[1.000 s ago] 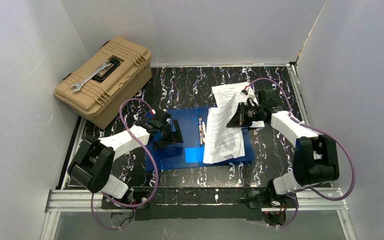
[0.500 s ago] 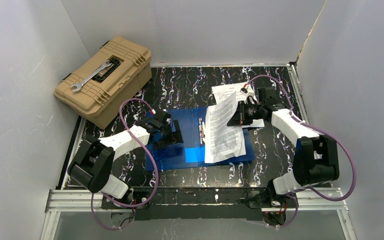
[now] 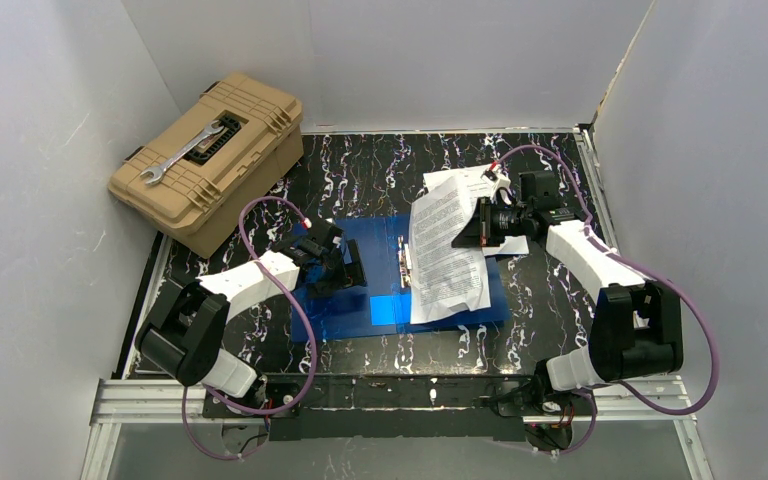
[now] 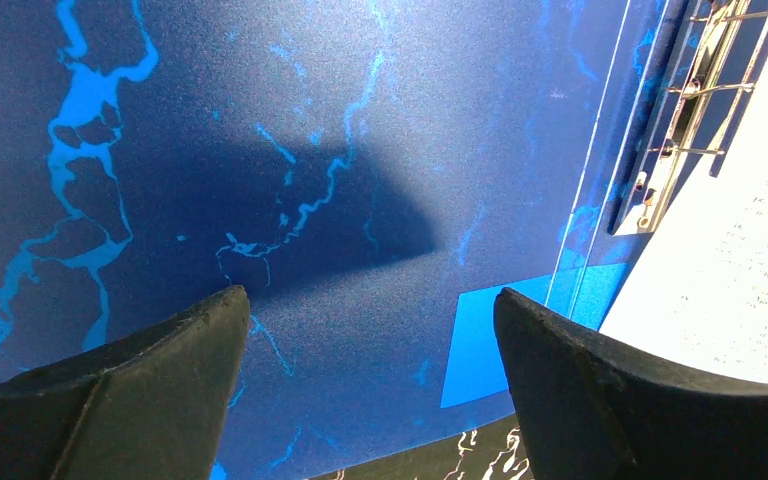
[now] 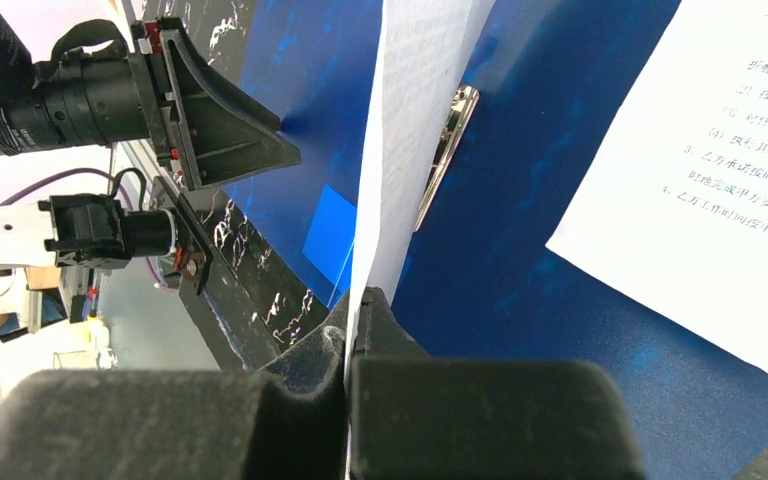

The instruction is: Put the files into the folder

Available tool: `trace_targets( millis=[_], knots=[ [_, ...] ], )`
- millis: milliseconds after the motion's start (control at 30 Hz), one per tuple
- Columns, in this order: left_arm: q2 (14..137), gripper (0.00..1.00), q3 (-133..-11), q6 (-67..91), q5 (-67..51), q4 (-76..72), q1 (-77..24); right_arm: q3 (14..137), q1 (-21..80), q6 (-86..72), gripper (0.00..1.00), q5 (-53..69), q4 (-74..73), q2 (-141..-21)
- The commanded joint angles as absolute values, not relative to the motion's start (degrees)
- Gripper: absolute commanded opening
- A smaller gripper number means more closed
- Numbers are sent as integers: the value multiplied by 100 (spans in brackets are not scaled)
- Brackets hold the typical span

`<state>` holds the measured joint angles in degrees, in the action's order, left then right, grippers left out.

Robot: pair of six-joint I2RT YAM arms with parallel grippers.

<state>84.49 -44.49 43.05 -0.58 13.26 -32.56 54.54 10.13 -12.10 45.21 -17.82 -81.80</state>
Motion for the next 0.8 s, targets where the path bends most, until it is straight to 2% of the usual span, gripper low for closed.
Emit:
trace_targets(
  millis=[0, 333, 767],
  knots=[
    [8332, 90, -4314, 4210, 0, 1441, -3217, 5581, 1006, -1291, 1, 4638, -1557, -8253],
    [8275, 90, -4307, 4183, 2, 1415, -3217, 5712, 1007, -1288, 1, 4689, -1395, -8677],
    [8299, 90, -4313, 4157, 1, 1392, -3217, 6169, 1003, -669, 1, 4155, -2115, -9113]
  ],
)
